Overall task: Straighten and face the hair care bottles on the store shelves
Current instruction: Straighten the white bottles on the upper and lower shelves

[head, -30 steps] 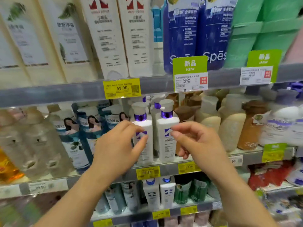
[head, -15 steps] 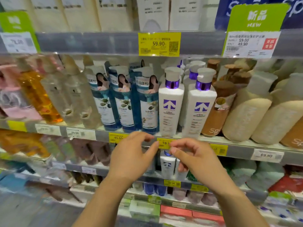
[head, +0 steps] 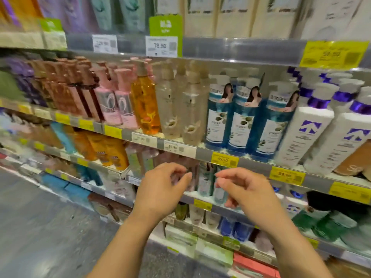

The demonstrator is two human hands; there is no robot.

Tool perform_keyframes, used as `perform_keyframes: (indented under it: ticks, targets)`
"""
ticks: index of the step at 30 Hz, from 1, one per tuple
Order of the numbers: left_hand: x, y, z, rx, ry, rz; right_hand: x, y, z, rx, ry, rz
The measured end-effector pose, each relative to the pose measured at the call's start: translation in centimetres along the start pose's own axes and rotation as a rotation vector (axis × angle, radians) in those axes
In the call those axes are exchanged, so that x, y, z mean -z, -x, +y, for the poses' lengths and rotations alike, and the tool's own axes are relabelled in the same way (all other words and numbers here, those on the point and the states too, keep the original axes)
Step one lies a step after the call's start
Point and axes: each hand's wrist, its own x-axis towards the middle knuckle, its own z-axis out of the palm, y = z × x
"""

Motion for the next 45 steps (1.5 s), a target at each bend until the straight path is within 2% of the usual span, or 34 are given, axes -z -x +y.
perform_keyframes:
  ticks: [6,10,16,21,29,37,42,45]
  targets:
    - [6.8,2.2,-6.3,0.013,-0.002,0.026,-9.5,0.9,-2.0,-0.025,0.005,-0.066]
    - [9.2,2.9,-8.6,-0.021,0.052,0.027,-13.3,1.7,-2.8,-0.054,0.018,-0.045]
    - [10.3,2.9,-9.3,-0.097,0.098,-0.057,-14.9,3.0,-3.8,-0.057,0.005,0.018]
    - [8.3,1.4,-7.4,-0.192,0.106,-0.125,-13.6,3.1,-3.9,-0.066,0.022,0.104]
    - [2.8,-0.6,-1.5,-0.322,0.092,-0.235,-6.5,4.2,-2.7,-0.060,-0.032,0.269]
    - [-4.1,-4.0,7.5,-0.383,0.148,-0.248,6.6,3.7,-0.7,-0.055,-0.012,0.540]
    - [-7.6,-7.2,13.8,-0.486,0.142,-0.145,16.3,2.0,0.2,0.055,0.060,0.812]
    - [-9.5,-9.4,17.2,-0.526,0.112,-0.067,20.8,0.2,-0.1,0.085,0.229,0.871]
